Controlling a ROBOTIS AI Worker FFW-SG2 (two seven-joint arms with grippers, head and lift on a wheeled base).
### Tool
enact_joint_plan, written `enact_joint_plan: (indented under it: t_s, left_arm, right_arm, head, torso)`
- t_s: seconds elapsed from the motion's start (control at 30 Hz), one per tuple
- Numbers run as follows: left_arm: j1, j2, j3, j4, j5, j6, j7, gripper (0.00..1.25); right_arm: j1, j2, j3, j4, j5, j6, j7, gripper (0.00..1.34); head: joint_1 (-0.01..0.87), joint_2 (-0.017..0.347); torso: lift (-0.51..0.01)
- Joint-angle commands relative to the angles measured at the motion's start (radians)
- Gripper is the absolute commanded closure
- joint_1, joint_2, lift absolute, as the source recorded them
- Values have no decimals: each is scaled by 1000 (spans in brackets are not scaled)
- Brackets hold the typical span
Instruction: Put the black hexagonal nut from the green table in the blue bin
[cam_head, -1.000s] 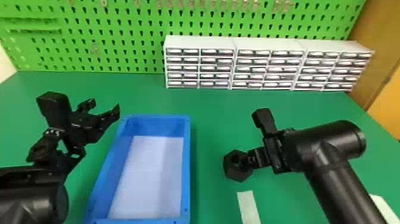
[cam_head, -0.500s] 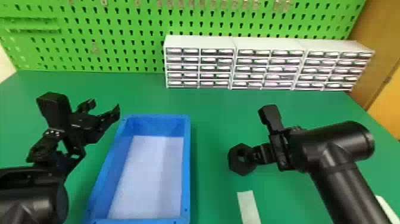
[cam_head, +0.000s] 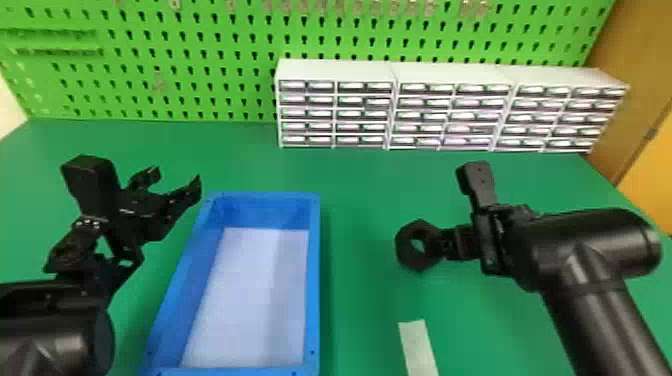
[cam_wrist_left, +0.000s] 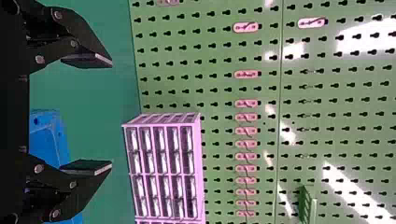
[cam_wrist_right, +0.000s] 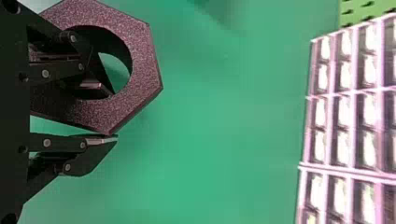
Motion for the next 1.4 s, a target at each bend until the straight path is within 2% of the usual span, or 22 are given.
enact_joint_plan:
  t_s: [0.0,0.17,0.3,0.43,0.53,0.77,1.1,1.37]
  left_arm:
    - [1,-1,0,-1,0,0,0,478]
    - [1,0,2,-1,0,0,0,478]
    - [1,0,2,-1,0,0,0,478]
    - [1,0,2,-1,2,0,0,478]
    - [1,0,2,-1,2,0,0,478]
    - [5,-1,2,-1,3,0,0,478]
    - [3,-1,0,-1,2,0,0,478]
    - [5,0,2,-1,2,0,0,478]
  right_arm:
    - [14,-4,-24,-31,25,-73,-1,1013]
    - [34,-1,-38,-71,68,-195,-4,1013]
    - [65,16,-54,-107,65,-304,-64,1013]
    - [85,25,-74,-117,16,-409,-87,1013]
    - [89,20,-65,-123,-18,-485,-93,1013]
    - [99,-1,-7,-129,-96,-693,-162,1013]
    - [76,-36,99,-126,-202,-916,-165,1013]
    - [23,-98,232,-126,-268,-949,-165,1013]
  head:
    - [691,9]
    - [691,9]
    - [691,9]
    - [691,9]
    - [691,9]
    - [691,9]
    - [691,9]
    - [691,9]
  torso:
    - [-97]
    - [-97]
    - [-97]
    - [-97]
    - [-97]
    - [-97]
    - [-97]
    - [-97]
